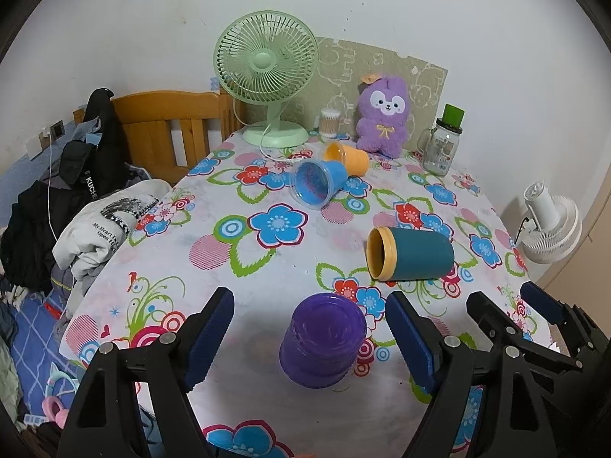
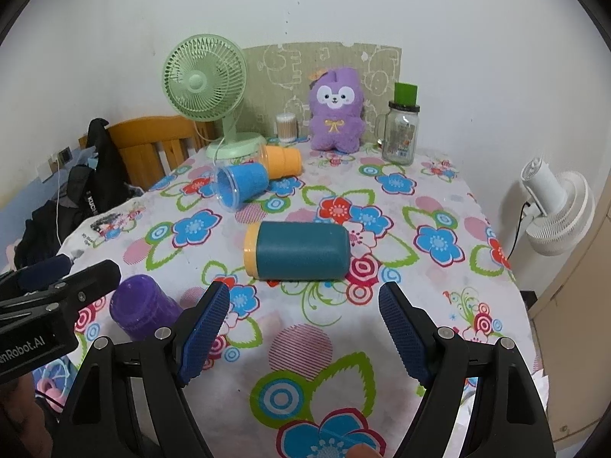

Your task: Flip cup upside down

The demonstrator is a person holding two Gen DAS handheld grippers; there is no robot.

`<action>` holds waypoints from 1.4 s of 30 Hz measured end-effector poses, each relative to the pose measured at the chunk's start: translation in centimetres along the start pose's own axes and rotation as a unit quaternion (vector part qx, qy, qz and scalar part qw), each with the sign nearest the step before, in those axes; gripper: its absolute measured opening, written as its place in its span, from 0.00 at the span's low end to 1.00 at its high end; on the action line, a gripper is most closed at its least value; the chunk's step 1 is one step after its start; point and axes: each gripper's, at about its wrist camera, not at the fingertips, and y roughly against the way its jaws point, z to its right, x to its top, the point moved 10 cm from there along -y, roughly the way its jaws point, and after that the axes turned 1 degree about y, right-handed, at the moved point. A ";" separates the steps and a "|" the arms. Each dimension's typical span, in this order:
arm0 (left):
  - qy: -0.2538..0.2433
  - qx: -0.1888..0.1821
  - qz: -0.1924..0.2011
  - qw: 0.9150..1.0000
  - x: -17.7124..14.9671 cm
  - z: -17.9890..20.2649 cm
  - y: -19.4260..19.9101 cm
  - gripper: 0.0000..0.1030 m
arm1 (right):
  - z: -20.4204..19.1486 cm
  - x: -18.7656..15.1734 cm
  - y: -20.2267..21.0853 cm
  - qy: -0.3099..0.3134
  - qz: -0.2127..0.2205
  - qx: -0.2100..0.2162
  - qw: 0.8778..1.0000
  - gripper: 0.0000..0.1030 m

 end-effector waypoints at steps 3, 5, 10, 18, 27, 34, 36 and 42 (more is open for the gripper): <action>0.002 0.000 0.005 1.000 0.2 -0.1 0.3 0.81 | -0.2 0.4 0.4 0.002 0.006 -0.001 1.000 0.80; 0.003 -0.001 0.007 1.000 0.3 -0.2 0.5 0.81 | -0.4 0.8 0.7 0.004 0.011 0.000 1.000 0.80; 0.003 0.000 0.018 1.000 0.7 -0.4 1.1 0.81 | -1.0 1.6 1.5 0.011 0.022 0.000 1.000 0.80; 0.008 0.001 0.033 0.999 1.4 -1.0 2.0 0.82 | -1.8 2.7 2.5 0.019 0.038 -0.001 0.999 0.81; 0.013 0.005 0.053 0.998 2.1 -1.7 3.0 0.84 | -2.4 3.6 3.6 0.019 0.058 0.000 0.998 0.87; 0.016 0.008 0.054 0.998 2.0 -1.9 3.0 0.84 | -2.3 3.6 3.5 0.019 0.058 -0.008 0.998 0.91; 0.015 0.009 0.054 0.998 2.0 -2.0 3.0 0.84 | -2.1 3.5 3.5 0.019 0.059 -0.013 0.998 0.93; 0.016 0.009 0.053 0.998 1.9 -2.1 3.0 0.85 | -2.0 3.4 3.5 0.019 0.059 -0.016 0.998 0.93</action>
